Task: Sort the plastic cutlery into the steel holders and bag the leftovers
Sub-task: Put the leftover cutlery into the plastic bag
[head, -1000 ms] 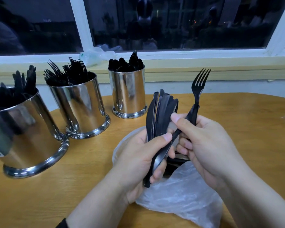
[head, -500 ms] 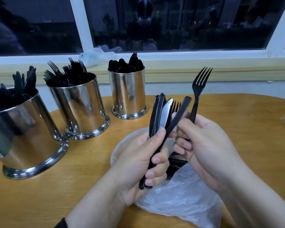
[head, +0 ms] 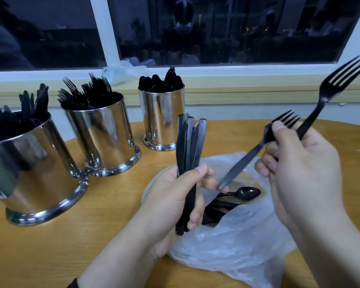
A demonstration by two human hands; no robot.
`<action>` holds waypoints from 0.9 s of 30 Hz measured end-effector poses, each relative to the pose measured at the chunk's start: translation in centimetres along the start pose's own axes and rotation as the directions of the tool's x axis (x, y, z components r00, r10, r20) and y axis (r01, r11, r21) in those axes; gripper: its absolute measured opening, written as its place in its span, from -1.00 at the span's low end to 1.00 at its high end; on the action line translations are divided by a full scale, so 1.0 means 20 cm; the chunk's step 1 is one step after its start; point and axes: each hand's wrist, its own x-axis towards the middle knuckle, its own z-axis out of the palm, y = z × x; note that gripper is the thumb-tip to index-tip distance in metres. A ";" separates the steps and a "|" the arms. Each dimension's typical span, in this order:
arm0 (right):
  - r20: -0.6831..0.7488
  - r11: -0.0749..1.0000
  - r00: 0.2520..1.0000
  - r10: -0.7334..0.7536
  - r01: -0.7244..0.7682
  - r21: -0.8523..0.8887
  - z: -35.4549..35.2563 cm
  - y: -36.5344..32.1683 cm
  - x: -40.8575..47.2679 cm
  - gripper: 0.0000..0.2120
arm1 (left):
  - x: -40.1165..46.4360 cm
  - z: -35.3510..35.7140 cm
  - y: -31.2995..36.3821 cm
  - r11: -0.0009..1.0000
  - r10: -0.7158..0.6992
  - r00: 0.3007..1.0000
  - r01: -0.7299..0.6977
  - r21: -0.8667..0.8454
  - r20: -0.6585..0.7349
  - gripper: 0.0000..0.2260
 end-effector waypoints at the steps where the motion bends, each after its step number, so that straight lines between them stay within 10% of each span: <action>1: 0.021 1.000 1.000 0.021 -0.021 -0.009 -0.01 0.00 0.01 -0.81 | 0.00 0.00 0.00 1.000 0.004 0.999 -0.003 0.024 -0.038 -0.76; 12: 0.240 0.942 0.965 0.105 -0.019 -0.336 0.03 0.06 -0.07 -0.77 | -0.02 0.03 -0.01 0.993 0.048 0.999 -0.050 0.104 0.027 -0.84; 27: 0.341 0.962 0.918 0.200 -0.120 -0.243 0.08 0.04 -0.18 -0.87 | -0.01 0.04 0.01 0.988 0.151 0.975 -0.156 -0.017 -0.165 -0.80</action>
